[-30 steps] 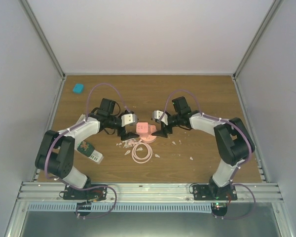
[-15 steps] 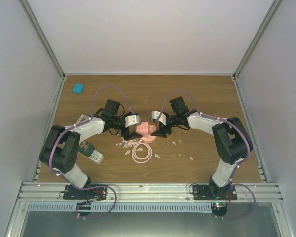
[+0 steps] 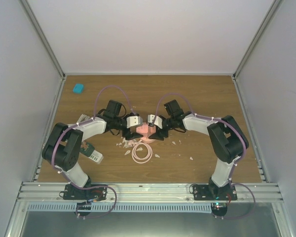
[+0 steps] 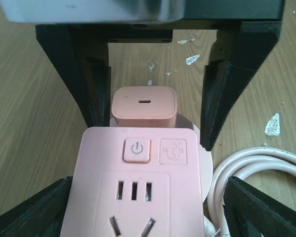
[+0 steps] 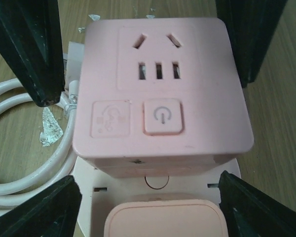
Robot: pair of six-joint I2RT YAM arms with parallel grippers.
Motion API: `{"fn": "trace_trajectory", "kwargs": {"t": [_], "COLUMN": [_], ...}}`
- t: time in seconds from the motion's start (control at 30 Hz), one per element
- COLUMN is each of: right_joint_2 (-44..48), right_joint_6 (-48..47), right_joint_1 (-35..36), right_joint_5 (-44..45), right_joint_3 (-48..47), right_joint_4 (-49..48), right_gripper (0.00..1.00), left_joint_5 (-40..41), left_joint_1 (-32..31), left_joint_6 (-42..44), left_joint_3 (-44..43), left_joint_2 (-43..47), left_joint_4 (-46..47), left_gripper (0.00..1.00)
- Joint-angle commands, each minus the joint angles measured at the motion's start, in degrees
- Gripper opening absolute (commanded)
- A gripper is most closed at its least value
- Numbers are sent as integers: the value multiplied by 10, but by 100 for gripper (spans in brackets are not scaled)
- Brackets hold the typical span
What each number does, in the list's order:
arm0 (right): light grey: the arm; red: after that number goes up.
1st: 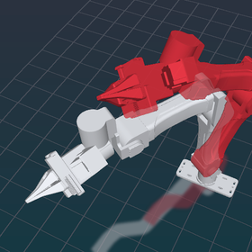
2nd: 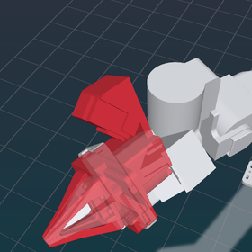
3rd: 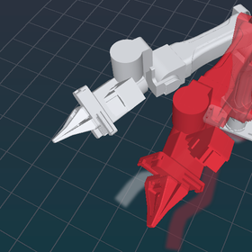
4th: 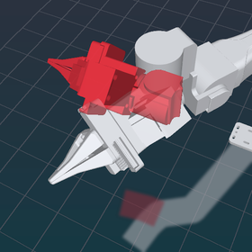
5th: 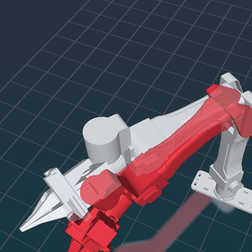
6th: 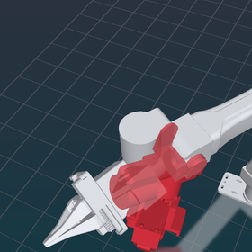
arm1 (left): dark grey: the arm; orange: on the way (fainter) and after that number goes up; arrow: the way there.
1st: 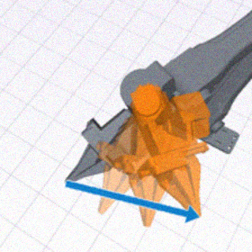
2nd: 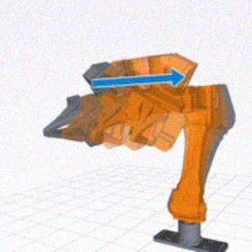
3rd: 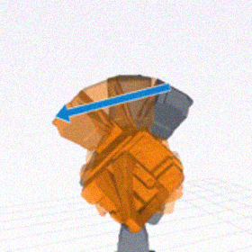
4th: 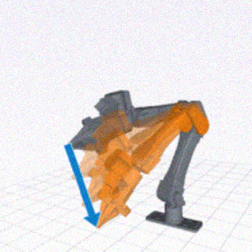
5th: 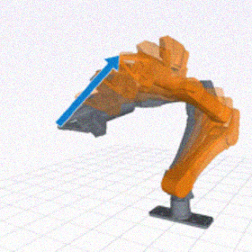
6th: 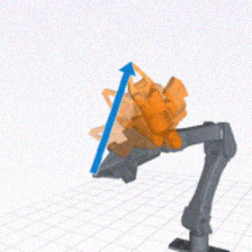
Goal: Pull the plug off the socket
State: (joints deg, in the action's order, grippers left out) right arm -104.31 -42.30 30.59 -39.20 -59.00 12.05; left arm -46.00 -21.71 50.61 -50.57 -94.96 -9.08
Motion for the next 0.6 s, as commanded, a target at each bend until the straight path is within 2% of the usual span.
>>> {"fn": "trace_trajectory", "kwargs": {"t": [0.0,0.23,0.43,0.57], "right_joint_2": [-5,-4,-6,-16], "right_joint_6": [12,0,5,23], "right_joint_1": [4,3,6,26], "right_joint_5": [12,31,15,8], "right_joint_3": [-12,-14,-14,-9], "right_joint_4": [2,22,18,6], "right_gripper": [74,67,55,50], "left_joint_5": [-5,12,15,6], "left_joint_1": [-8,-18,-19,1], "left_joint_6": [9,18,29,48], "left_joint_3": [1,-6,-6,-3], "left_joint_2": [-16,-30,-26,-15], "left_joint_4": [-3,-6,-17,-45], "left_gripper": [80,76,48,39]}}
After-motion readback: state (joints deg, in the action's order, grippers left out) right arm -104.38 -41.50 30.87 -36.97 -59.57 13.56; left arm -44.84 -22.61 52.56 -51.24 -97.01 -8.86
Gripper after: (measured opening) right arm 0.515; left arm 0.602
